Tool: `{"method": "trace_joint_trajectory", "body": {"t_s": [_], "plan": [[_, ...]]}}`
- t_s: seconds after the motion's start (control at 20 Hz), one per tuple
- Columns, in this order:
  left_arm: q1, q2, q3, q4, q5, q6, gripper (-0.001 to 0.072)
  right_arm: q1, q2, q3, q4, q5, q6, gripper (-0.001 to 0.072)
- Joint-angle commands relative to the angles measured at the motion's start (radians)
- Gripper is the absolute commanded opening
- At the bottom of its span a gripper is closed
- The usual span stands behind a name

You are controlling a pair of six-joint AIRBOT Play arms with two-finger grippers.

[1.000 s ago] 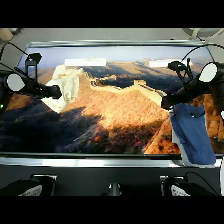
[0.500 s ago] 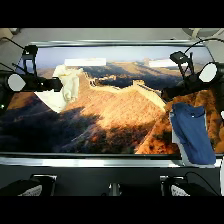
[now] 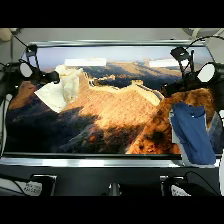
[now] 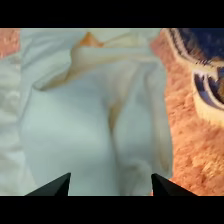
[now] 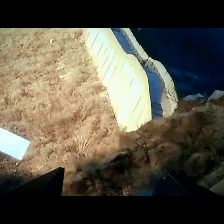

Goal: Fold the shirts.

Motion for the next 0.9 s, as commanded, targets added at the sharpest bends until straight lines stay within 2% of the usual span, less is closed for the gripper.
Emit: {"method": "trace_joint_trajectory", "body": {"t_s": [0.0,0.1,0.15,0.2,0.25,0.3,0.35,0.4,0.55,0.7,0.85], "plan": [[0.027,-0.238,0.147,-0.004,-0.252,-0.005,0.0631,0.001,-0.014,-0.001,0.005,0.095,-0.001,0.066],[0.018,-0.301,0.148,-0.004,-0.275,-0.006,0.0623,0.001,-0.019,-0.001,0.007,0.129,-0.002,0.0658],[0.016,-0.317,0.148,-0.006,-0.274,-0.008,0.0597,0.001,-0.018,-0.001,0.008,0.131,-0.015,0.0658],[0.015,-0.32,0.149,-0.006,-0.271,-0.007,0.0438,0.001,-0.018,-0.001,0.009,0.13,-0.026,0.0658],[0.014,-0.319,0.154,-0.008,-0.271,-0.006,0.0092,0.001,-0.018,-0.001,0.009,0.125,-0.027,0.0658],[0.014,-0.316,0.175,-0.011,-0.287,0.004,0.0025,0.001,-0.018,0.0,0.009,0.108,-0.04,0.0605],[0.014,-0.31,0.214,-0.012,-0.315,0.006,0.0025,0.001,-0.015,0.003,0.009,0.099,-0.058,0.0479],[0.013,-0.298,0.269,-0.015,-0.334,0.017,0.0025,0.0,-0.007,0.01,0.008,0.087,-0.076,0.0471],[-0.011,-0.187,0.498,-0.12,-0.32,0.156,0.0024,0.0,0.048,0.087,-0.025,0.065,-0.132,0.0491],[-0.098,0.108,0.49,-0.264,-0.114,0.224,0.0025,0.0,0.15,0.224,-0.084,0.031,-0.132,0.049],[-0.239,0.405,0.356,-0.281,0.074,0.241,0.0025,0.0,0.279,0.327,-0.086,-0.032,-0.128,0.0482]]}}
